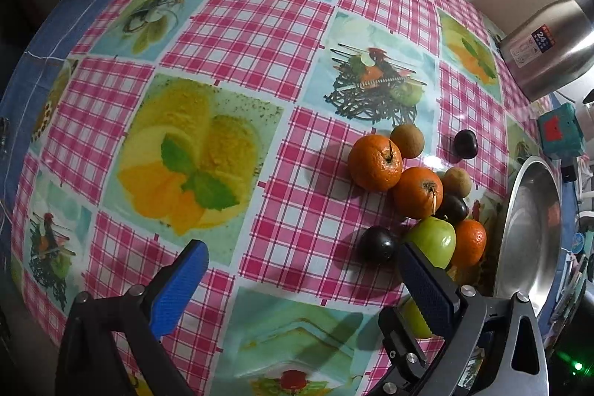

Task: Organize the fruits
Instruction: 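Close the right gripper on the green mango while the left tool approaches the fruit pile, then close the left gripper on a dark plum while the right gripper holds the mango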

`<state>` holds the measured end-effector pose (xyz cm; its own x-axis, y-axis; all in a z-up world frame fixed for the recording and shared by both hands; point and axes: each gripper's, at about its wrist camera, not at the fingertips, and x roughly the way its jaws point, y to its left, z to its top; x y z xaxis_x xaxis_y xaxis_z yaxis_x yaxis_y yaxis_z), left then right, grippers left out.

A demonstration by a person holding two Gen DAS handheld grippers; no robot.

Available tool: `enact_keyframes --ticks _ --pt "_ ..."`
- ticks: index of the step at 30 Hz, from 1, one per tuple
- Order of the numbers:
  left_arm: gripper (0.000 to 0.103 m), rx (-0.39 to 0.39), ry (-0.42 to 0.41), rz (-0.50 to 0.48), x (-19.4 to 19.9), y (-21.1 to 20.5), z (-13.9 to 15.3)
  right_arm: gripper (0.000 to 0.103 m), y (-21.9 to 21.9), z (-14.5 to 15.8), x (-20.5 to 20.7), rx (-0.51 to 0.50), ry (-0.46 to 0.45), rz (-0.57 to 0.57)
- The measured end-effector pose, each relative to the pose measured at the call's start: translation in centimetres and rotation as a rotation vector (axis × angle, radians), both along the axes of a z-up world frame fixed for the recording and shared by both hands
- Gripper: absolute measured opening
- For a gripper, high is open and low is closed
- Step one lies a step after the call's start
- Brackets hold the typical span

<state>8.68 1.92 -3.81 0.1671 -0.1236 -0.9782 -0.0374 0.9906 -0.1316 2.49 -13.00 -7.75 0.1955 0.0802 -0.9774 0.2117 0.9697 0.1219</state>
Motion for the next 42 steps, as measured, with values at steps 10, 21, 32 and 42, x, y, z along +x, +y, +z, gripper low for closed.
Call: enact_keyframes --ticks 10,21,32,42 --pt "0.102 -0.005 0.002 0.001 -0.1 0.2 -0.2 0.074 1.5 -0.4 -0.2 -0.043 -0.022 0.047" --pt "0.102 -0.004 0.009 -0.005 -0.2 0.0 0.1 0.064 3.3 -0.2 -0.9 -0.123 -0.020 0.123" --pt "0.100 -0.025 0.007 0.001 -0.2 0.1 0.0 0.055 3.9 0.1 -1.3 -0.119 -0.043 0.140" --pt "0.083 -0.102 0.006 0.016 0.1 0.1 -0.5 0.055 2.6 -0.2 -0.5 -0.074 -0.044 0.113"
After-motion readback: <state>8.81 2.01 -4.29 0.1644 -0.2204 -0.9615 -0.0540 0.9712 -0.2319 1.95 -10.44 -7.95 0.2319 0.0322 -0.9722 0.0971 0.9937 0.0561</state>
